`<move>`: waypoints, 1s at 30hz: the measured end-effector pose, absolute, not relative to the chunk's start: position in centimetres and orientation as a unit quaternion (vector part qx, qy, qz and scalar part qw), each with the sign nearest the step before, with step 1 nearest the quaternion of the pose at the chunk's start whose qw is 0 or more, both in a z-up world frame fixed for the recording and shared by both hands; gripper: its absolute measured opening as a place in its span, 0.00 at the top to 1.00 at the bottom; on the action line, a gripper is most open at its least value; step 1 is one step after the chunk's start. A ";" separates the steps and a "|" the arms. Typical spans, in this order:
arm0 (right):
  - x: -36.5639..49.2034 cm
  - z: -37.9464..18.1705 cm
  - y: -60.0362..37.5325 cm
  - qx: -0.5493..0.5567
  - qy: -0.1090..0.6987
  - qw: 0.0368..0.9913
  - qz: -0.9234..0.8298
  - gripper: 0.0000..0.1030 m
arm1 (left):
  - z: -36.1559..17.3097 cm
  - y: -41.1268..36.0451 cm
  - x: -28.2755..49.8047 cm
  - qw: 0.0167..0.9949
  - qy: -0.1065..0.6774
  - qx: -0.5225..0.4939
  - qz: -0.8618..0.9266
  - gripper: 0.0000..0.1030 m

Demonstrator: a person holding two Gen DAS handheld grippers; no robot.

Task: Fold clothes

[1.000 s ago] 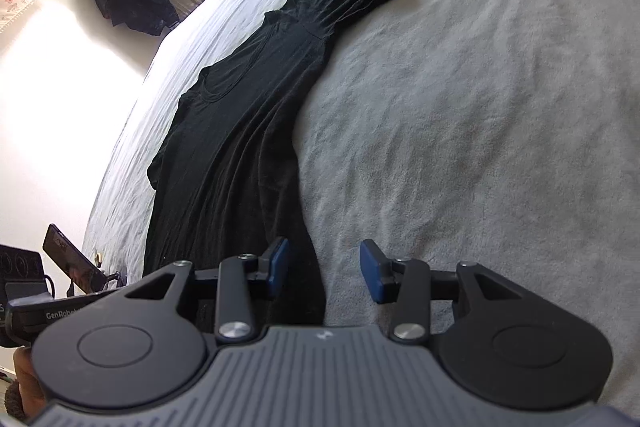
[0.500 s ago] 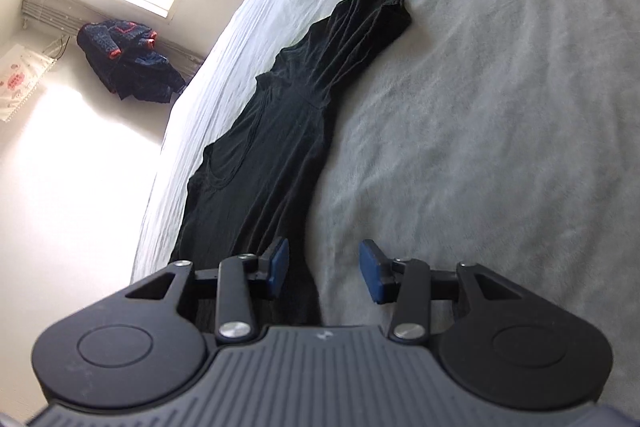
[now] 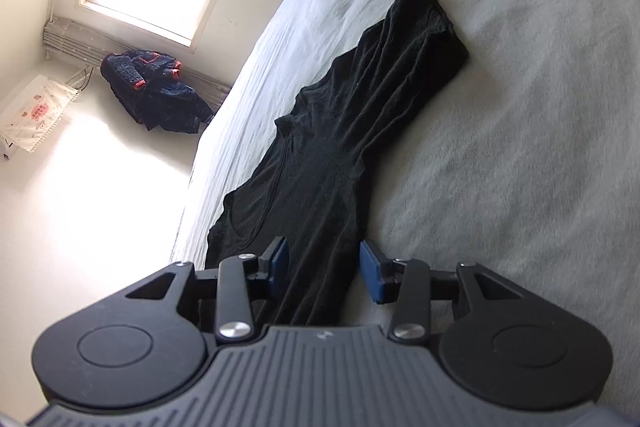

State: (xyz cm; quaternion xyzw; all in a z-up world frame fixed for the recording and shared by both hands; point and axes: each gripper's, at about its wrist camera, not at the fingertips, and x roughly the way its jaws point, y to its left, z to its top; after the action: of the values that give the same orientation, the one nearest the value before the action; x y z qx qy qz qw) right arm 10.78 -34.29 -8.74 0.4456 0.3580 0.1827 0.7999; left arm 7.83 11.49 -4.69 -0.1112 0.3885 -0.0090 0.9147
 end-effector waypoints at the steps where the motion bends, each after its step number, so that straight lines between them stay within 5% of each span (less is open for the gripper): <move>1: 11.0 -8.7 -34.6 0.446 0.352 0.803 0.178 0.58 | -4.7 11.2 7.9 0.915 0.390 -0.105 -0.005 0.70; 4: 11.5 -9.0 -35.3 0.460 0.341 0.803 0.164 0.58 | -4.8 10.6 8.1 0.916 0.390 -0.097 0.006 0.97; 7: 11.6 -8.8 -34.8 0.440 0.336 0.819 0.150 0.65 | -4.6 10.6 7.8 0.921 0.378 -0.096 0.028 0.98; 11: 11.1 -8.5 -33.4 0.378 0.327 0.857 0.124 0.94 | -4.4 10.5 7.4 0.926 0.361 -0.095 0.058 0.98; 19: 10.2 -7.9 -34.1 0.362 0.367 0.848 0.124 0.83 | -4.8 10.4 7.3 0.926 0.364 -0.068 0.074 0.98; 23: 8.4 -7.2 -34.3 0.334 0.395 0.841 0.160 0.62 | -4.7 10.3 7.1 0.925 0.368 -0.068 0.061 0.95; 30: 3.8 -6.2 -33.0 0.227 0.426 0.853 0.200 0.61 | -4.0 10.3 6.5 0.922 0.374 -0.083 0.057 0.95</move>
State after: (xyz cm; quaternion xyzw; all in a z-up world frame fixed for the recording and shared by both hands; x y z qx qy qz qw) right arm 3.82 -32.97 -6.21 0.2271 0.4261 0.1999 0.8526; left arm 6.54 10.33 -4.02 -0.0825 0.3740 0.0568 0.9220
